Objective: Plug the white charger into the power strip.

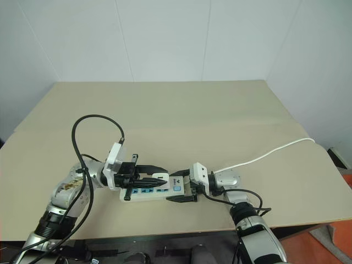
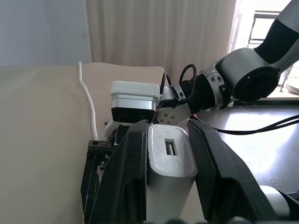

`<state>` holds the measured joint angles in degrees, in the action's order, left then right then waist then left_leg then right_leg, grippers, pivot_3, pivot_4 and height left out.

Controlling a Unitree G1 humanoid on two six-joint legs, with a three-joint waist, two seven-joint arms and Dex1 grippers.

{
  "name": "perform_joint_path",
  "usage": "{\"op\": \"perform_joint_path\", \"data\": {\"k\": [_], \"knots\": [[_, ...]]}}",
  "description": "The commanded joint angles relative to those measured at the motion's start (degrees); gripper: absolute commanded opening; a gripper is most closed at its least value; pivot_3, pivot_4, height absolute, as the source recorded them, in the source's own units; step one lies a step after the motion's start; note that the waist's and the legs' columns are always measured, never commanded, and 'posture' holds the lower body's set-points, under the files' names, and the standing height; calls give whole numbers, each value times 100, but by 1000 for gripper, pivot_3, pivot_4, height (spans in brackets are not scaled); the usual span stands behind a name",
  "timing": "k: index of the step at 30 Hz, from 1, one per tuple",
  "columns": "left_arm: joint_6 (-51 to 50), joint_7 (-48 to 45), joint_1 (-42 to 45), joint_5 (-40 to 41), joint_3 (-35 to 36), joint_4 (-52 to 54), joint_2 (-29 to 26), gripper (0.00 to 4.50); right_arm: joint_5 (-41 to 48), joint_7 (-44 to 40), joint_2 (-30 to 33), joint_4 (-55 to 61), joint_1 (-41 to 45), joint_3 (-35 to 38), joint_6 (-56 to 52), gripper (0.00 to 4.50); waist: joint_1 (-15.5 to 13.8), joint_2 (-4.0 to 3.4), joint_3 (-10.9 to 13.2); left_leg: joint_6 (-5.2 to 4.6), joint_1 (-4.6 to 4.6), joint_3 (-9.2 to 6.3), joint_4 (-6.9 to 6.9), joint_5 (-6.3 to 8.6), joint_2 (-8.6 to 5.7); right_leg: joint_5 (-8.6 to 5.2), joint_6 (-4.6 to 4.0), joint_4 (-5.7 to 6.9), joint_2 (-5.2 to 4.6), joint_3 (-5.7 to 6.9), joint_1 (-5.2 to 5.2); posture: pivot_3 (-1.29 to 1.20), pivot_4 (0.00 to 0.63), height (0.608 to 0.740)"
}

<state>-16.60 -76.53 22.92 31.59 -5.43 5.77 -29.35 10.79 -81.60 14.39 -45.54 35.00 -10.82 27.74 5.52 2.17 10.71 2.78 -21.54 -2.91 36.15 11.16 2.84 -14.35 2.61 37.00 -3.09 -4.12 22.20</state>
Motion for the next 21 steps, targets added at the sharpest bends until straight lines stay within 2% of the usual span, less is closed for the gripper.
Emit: {"op": "perform_joint_path", "data": {"k": [1, 21], "knots": [[129, -21, 37, 3, 40, 10, -8, 1029, -197, 128, 41, -190, -120, -52, -63, 3494, 0, 0, 0, 0, 0, 0, 0, 0, 0, 0, 0, 0, 0, 0, 0, 0, 150, 740], [179, 39, -108, -109, 10, -120, -13, 1029, -198, 123, 95, -231, -88, -30, -120, 3494, -3, 0, 0, 0, 0, 0, -3, 0, 0, 0, -1, -2, -1, 0, 0, 0, 150, 740]]}}
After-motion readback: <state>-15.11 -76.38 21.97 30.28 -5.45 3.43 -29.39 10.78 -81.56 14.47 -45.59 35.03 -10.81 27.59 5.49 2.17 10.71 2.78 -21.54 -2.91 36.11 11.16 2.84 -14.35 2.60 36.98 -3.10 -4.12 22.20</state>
